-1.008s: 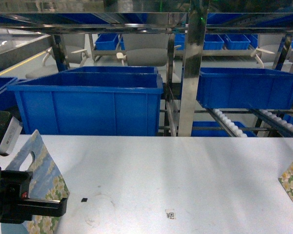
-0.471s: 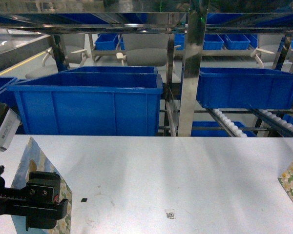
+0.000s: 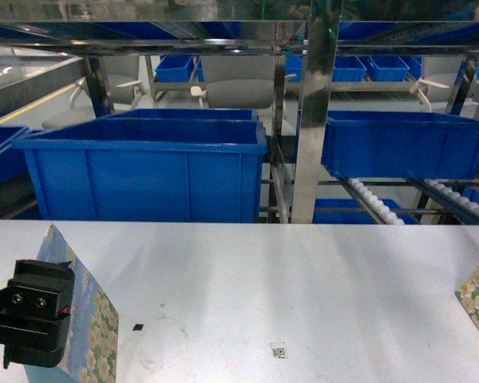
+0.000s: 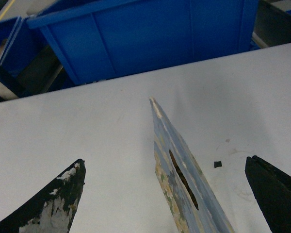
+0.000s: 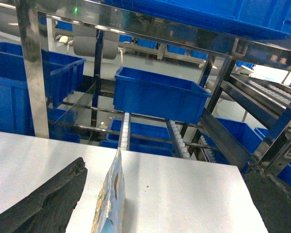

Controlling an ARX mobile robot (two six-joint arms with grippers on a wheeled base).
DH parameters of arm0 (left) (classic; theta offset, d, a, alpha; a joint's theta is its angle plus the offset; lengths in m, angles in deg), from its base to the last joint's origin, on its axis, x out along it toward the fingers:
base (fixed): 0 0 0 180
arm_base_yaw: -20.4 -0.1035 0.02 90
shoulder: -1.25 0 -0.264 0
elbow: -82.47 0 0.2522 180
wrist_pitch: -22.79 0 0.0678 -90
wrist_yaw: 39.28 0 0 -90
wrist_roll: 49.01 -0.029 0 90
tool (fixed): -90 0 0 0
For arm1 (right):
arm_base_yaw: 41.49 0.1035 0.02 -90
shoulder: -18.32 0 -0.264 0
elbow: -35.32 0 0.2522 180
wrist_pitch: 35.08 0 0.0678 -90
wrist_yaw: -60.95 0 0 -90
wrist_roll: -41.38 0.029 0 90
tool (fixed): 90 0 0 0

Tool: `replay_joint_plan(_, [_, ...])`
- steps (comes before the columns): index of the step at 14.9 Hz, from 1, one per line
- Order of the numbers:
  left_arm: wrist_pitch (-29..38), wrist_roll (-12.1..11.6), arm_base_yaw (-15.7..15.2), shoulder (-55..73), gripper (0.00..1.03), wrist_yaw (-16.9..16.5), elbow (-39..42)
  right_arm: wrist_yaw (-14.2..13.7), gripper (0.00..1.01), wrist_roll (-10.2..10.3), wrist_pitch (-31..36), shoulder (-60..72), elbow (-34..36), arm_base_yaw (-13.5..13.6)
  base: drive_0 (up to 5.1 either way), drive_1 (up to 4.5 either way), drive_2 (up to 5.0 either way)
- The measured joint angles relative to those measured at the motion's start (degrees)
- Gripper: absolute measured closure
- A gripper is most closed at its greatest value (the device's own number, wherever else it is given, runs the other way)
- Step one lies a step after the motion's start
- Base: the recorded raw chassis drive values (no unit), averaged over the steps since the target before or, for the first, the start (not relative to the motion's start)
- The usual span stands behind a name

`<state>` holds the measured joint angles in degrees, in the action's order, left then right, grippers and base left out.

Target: Move flower gift bag to table near conveyor

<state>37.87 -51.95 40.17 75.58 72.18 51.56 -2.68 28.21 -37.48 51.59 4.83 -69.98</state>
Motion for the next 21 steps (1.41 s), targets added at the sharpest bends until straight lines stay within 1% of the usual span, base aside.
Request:
replay_joint_plan(2, [-4.94,-1.79,0.31,-4.85,0.05,-1.25,-1.25,0.02,0.03,0.0,0.0,0.0,0.0,0.0,0.0,0.0,0.0])
replay_joint_plan(3, [-7.19,-2.45,-0.24,-7.06,0.05,-1.86,-2.1,0.02,0.03,0.0,0.0,0.0,0.0,0.0,0.0,0.0,0.0])
replay_joint_plan(5, [-13.75,-6.16,-3.56,-14.12,0.05,-2.1,-4.79,0.0,0.03,0.0,0.0,0.0,0.0,0.0,0.0,0.0,0.0])
replay_joint_plan(6, [-16.68,-6.67,-6.08,-17.18,0.05,-3.02,-5.95,0.02,0.03,0.0,0.0,0.0,0.0,0.0,0.0,0.0,0.0])
replay_joint_plan(7, [-18.8,-6.58,-8.74,-19.96,0.05,-4.5,-6.71,0.0,0.03,0.0,0.0,0.0,0.0,0.0,0.0,0.0,0.0])
replay_joint_plan(8, [-20.9,-6.56,-11.87,-23.47,0.05,-6.67,-7.06,0.0,0.03,0.0,0.0,0.0,0.0,0.0,0.0,0.0,0.0])
replay_joint_plan(10, [-23.93,-6.56,-15.19,-26.58,0.05,-8.92,-8.28,0.0,0.03,0.0,0.0,0.0,0.0,0.0,0.0,0.0,0.0])
replay_joint_plan(11, [-25.35,-6.54,-16.02,-28.06,0.05,-9.66,-9.75,0.0,0.03,0.0,0.0,0.0,0.0,0.0,0.0,0.0,0.0])
replay_joint_plan(13, [-27.98,-6.58,-17.27,-31.65,0.05,-13.07,-12.0,0.0,0.03,0.0,0.0,0.0,0.0,0.0,0.0,0.0,0.0])
replay_joint_plan(15, [-30.38,-6.54,-22.38,-34.93,0.05,-16.31,-12.09,0.0,0.03,0.0,0.0,0.0,0.0,0.0,0.0,0.0,0.0])
replay_joint_plan(16, [-31.82,-6.49,-24.76,-37.94,0.05,-16.96,-11.72,0.0,0.03,0.0,0.0,0.0,0.0,0.0,0.0,0.0,0.0])
replay_joint_plan(18, [-33.44,-6.49,-26.82,-42.16,0.05,-18.6,-10.78,0.0,0.03,0.0,0.0,0.0,0.0,0.0,0.0,0.0,0.0])
replay_joint_plan(21, [-33.31,-6.47,-27.04,-42.38,0.05,-18.53,-10.78,0.0,0.03,0.0,0.04,-0.02,0.0,0.0,0.0,0.0,0.0])
